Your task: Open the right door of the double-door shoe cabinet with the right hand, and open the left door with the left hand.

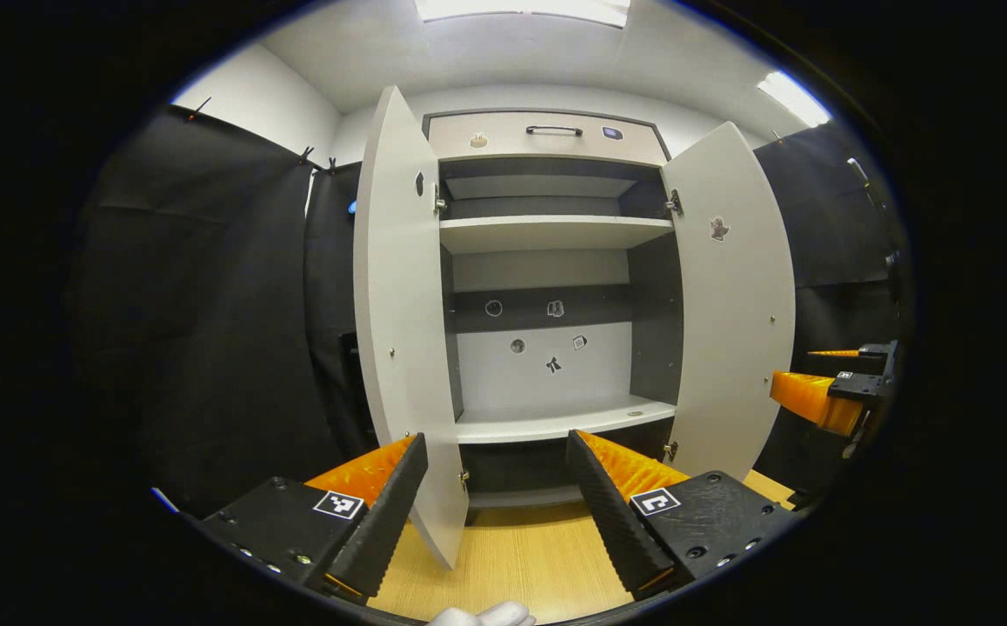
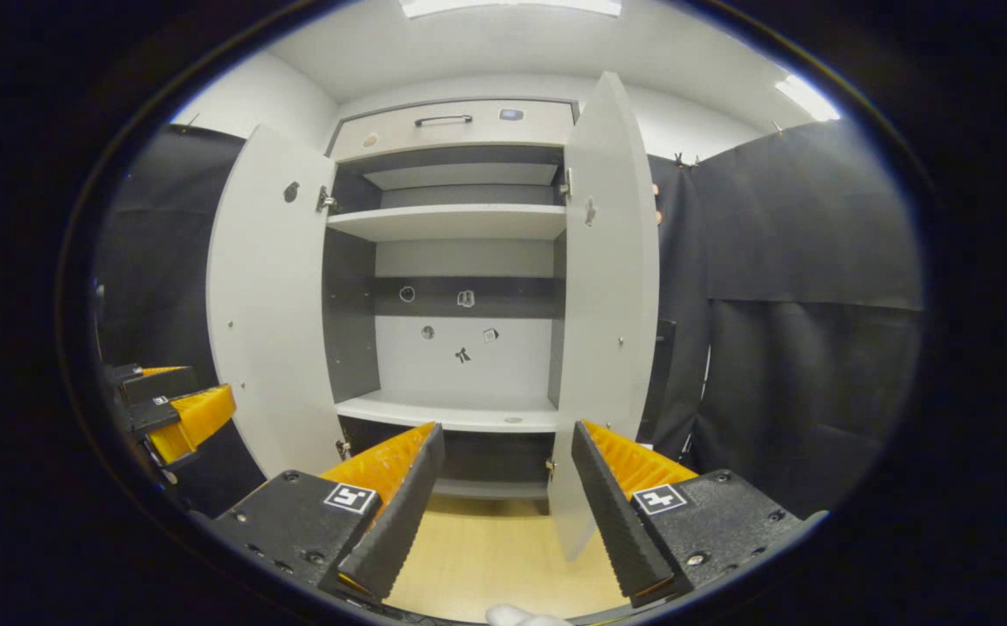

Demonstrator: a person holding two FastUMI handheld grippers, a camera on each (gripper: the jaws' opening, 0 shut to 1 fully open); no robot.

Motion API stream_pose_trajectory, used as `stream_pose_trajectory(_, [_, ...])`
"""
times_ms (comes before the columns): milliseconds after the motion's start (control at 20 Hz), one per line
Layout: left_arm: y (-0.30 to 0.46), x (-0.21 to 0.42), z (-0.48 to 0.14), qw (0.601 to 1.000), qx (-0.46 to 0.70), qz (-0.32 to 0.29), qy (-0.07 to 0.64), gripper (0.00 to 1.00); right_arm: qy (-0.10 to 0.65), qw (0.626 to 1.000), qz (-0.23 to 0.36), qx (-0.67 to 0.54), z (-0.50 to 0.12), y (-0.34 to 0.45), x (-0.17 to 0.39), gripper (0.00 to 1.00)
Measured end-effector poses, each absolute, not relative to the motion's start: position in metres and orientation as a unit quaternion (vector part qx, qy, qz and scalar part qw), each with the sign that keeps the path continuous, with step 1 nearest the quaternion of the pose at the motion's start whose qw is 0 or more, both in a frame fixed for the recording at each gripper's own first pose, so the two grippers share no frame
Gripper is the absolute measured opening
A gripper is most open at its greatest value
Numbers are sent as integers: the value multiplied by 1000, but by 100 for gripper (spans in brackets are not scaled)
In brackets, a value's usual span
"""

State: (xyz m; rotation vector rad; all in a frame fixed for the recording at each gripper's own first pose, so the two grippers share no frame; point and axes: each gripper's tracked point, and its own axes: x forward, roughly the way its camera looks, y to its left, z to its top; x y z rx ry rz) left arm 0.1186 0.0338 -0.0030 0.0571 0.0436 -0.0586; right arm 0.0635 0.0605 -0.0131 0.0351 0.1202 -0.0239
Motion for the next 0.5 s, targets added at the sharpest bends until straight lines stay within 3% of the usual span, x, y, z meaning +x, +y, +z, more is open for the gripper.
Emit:
stream_pose_trajectory(200, [37,117,-4,999,30,-31,23,95,62,998,-12,17,-14,66,62,93])
stream_pose_trajectory(250, [38,116,-4,999,29,-31,23,100,62,998,-11,16,-14,67,60,92])
stream_pose_trajectory(450, [43,113,-3,999,26,-30,20,95,62,998,-14,18,-16,71,56,93])
stream_pose_trajectory(500, [45,112,-3,999,26,-31,19,100,62,998,-14,18,-16,73,55,93])
